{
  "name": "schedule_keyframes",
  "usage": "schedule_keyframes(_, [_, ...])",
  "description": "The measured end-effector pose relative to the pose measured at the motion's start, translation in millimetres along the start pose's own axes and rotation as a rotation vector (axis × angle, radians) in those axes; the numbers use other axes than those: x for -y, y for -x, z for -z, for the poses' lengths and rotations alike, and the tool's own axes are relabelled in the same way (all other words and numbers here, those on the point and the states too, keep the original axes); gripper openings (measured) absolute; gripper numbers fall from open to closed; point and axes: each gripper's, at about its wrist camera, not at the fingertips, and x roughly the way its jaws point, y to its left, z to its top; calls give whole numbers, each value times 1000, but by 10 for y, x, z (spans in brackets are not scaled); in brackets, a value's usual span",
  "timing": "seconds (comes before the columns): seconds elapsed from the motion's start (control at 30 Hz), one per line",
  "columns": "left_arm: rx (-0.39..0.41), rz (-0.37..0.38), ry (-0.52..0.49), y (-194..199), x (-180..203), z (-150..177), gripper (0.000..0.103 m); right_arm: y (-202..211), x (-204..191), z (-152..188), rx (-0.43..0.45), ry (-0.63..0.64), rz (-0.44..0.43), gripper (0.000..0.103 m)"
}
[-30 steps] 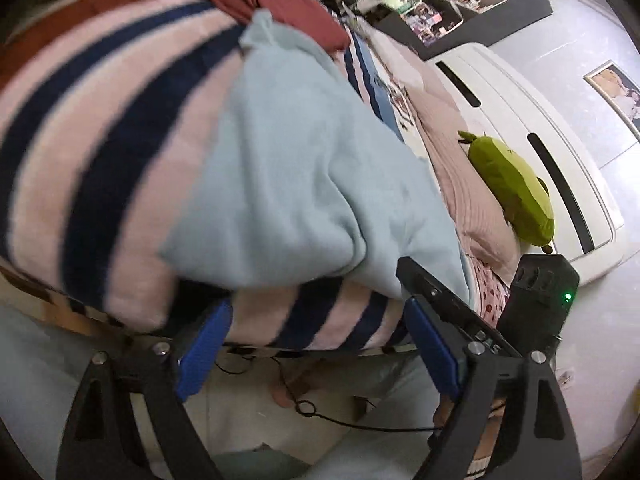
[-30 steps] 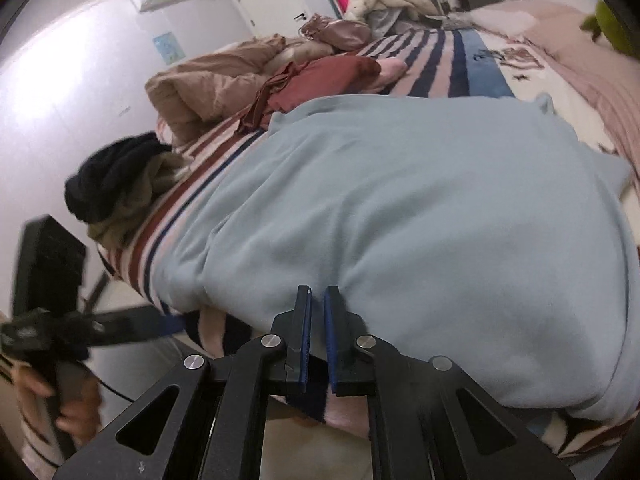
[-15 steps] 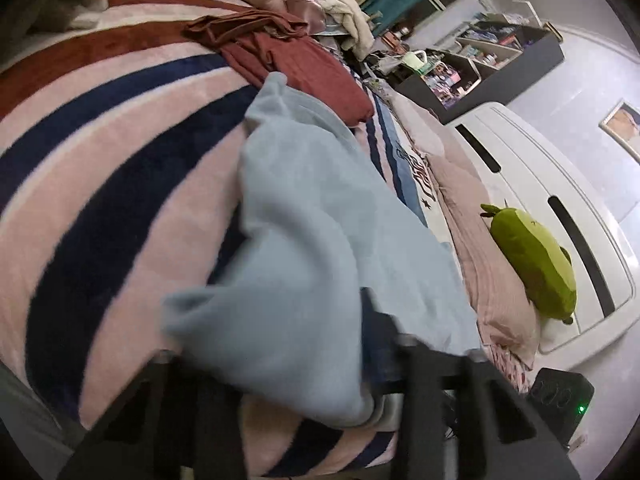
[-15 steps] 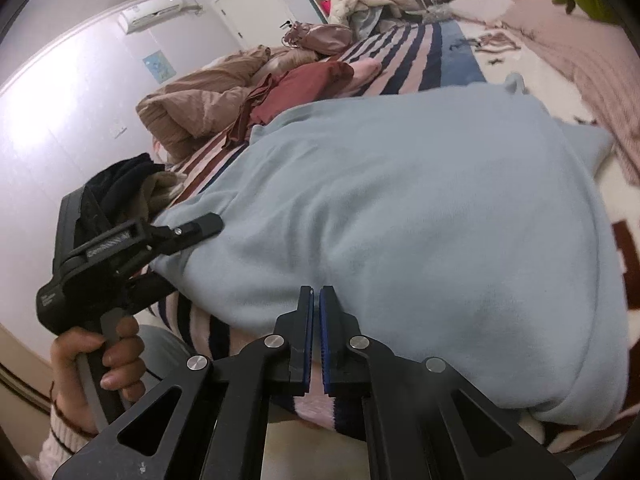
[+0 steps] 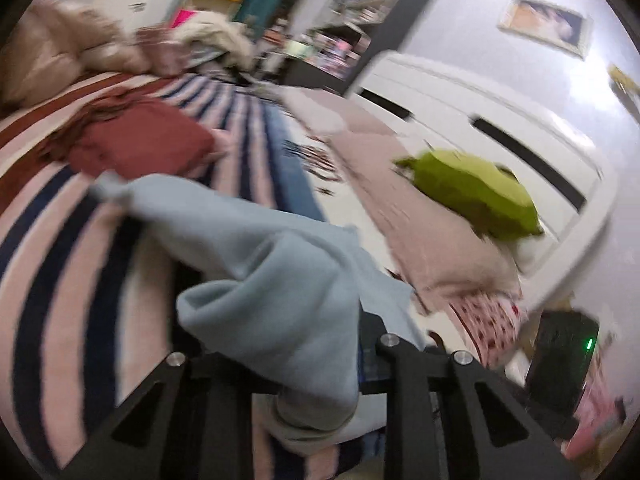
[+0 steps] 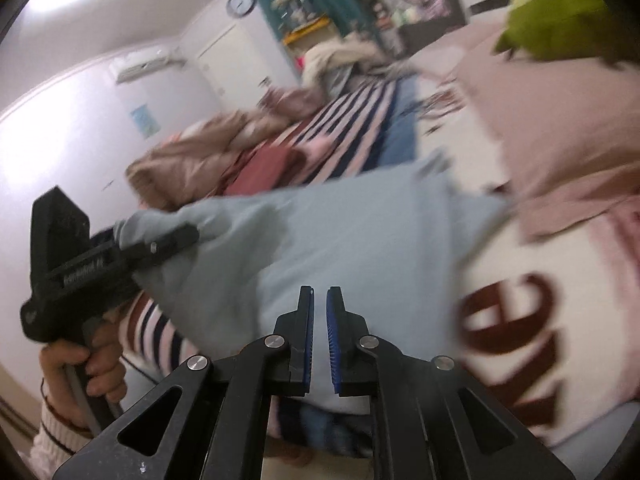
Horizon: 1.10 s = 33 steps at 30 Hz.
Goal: Fold small clothes
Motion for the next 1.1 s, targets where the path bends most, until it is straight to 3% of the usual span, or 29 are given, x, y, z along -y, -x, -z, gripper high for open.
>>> schedule_keyframes(0.1, [-78, 104, -73, -298, 257, 36, 20, 186, 182, -60, 43, -30, 66, 3])
schedule_keyframes(0.17, [-190, 188, -85, -585, 374, 142, 21, 259, 248, -78, 59, -20, 120, 3])
schedule_keyframes(0.27, [-303, 192, -130, -919, 489, 340, 24, 333, 410, -102, 64, -51, 139, 3])
schedule_keyframes(0.3, [-307, 192, -130, -951, 490, 362, 24, 343, 463, -96, 60, -68, 143, 3])
schedule_keyframes(0.4, [-298, 225, -85, -909, 416, 331, 27, 320, 513, -75, 46, -82, 160, 3])
schedule_keyframes(0.5, [-303, 249, -69, -797, 361, 309, 36, 308, 509, -58, 38, -94, 142, 3])
schedule_keyframes(0.57, [-299, 277, -53, -681, 381, 268, 55, 297, 477, -72, 37, -85, 136, 3])
schedule_keyframes(0.73, [-219, 321, -55, -153, 430, 216, 60, 305, 338, -179, 33, -36, 107, 3])
schedule_keyframes(0.83, [-139, 277, -51, 194, 308, 166, 63, 291, 156, -276, 35, 8, 82, 10])
schedule_keyframes(1.0, [-47, 118, -32, 527, -55, 150, 66, 235, -371, -375, 50, 107, -28, 15])
schedule_keyframes(1.1, [-31, 130, 12, 559, -232, 182, 66, 156, -696, -356, 42, 200, -100, 14])
